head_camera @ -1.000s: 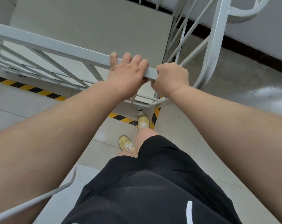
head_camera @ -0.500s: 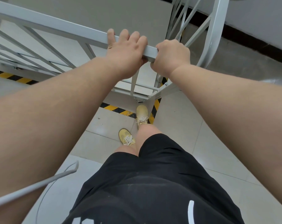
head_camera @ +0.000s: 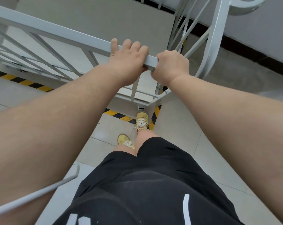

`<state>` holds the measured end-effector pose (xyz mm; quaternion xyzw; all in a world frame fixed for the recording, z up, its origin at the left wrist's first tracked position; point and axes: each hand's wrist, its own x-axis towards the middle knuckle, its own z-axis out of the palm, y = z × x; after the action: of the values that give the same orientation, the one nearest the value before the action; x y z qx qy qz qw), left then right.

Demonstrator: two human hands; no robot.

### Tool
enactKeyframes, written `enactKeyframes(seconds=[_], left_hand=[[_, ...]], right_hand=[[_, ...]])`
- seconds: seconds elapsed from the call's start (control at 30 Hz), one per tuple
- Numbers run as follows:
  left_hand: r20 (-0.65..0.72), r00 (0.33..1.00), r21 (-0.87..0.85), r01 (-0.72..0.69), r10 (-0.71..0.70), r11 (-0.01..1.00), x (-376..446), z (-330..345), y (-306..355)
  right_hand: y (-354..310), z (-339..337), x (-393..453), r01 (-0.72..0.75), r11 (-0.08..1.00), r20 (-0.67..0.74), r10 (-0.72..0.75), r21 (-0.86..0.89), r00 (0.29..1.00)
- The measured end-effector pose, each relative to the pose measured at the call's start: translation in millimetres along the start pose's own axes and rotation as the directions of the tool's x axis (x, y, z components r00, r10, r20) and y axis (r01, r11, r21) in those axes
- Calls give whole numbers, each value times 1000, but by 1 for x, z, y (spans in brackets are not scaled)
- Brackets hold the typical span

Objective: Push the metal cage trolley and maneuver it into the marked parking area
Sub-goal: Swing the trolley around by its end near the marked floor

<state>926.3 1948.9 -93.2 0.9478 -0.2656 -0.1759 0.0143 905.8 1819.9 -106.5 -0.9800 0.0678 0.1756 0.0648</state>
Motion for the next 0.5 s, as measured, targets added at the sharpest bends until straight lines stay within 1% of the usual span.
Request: enactKeyframes(seconds=[0.37,0.5], left_hand=[[-28,1000,1,7,-7,1000,-8,6,-16],[-17,1000,-1,-1,1,1000,-10,4,-18]], right_hand=[[-16,8,1,15,1000,-41,-14,10,999],[-19,8,-1,11,1000,-42,-11,21,999]])
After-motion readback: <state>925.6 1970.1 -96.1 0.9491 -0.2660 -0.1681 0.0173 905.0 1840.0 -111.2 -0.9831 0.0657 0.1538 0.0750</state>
